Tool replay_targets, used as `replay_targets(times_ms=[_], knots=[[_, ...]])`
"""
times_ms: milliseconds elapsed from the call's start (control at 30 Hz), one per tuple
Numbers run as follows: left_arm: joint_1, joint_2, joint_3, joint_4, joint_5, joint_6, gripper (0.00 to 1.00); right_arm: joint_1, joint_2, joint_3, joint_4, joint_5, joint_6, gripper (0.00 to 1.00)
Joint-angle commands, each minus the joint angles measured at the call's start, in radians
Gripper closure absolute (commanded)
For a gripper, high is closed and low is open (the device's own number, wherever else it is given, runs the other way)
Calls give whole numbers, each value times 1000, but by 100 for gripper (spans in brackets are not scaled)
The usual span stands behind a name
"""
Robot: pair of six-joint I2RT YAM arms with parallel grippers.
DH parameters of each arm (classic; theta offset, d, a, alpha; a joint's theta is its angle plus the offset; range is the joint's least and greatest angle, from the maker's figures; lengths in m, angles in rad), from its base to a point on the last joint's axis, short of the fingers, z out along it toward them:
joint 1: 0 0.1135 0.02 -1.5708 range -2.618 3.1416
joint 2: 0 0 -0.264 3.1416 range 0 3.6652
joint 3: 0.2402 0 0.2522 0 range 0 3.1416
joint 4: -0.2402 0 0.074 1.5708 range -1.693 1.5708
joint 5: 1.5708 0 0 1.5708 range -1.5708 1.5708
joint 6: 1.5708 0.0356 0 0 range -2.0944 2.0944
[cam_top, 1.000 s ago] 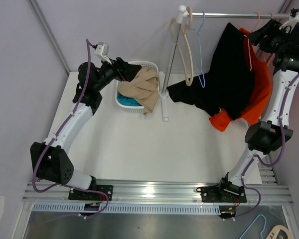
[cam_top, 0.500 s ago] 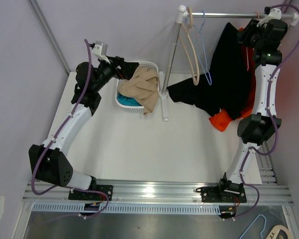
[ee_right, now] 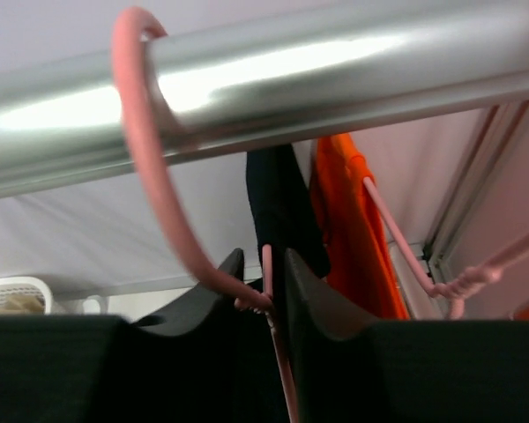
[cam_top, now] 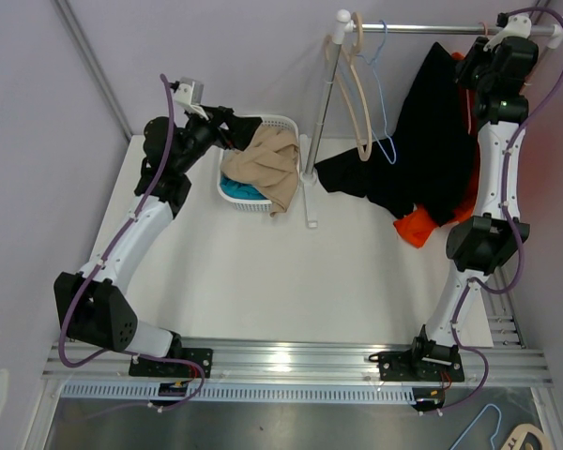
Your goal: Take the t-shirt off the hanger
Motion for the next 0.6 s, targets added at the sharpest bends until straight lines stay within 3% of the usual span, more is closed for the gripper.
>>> replay_targets(times_ms=[0,67,133,167,200,267,300,567], knots=[[-13,-47,10,24,-5,26,1,18,-76,-8,48,65,-39,68],[-16,-47,9,24,-7,29,0,19,-87,-23,59,68,-33,66],[-20,-47,12,21,-7,32,1,21,-93,-43,80,67,-28,71],[-20,-47,13,18,-4,35,0,21,-101,-51,94,71,-27,77],[-21,-44,15,18,-1,36,1,22,-102,-57,100,74,-25,90],[-23,-38,24,16,8,38,1,21,-104,-62,116,74,-18,92],[-24,-32,24,12,16,39,1,22,-102,-59,116,73,-15,99],[-29,-23,38,9,45,53,0,21,-64,53,105,25,21,100]])
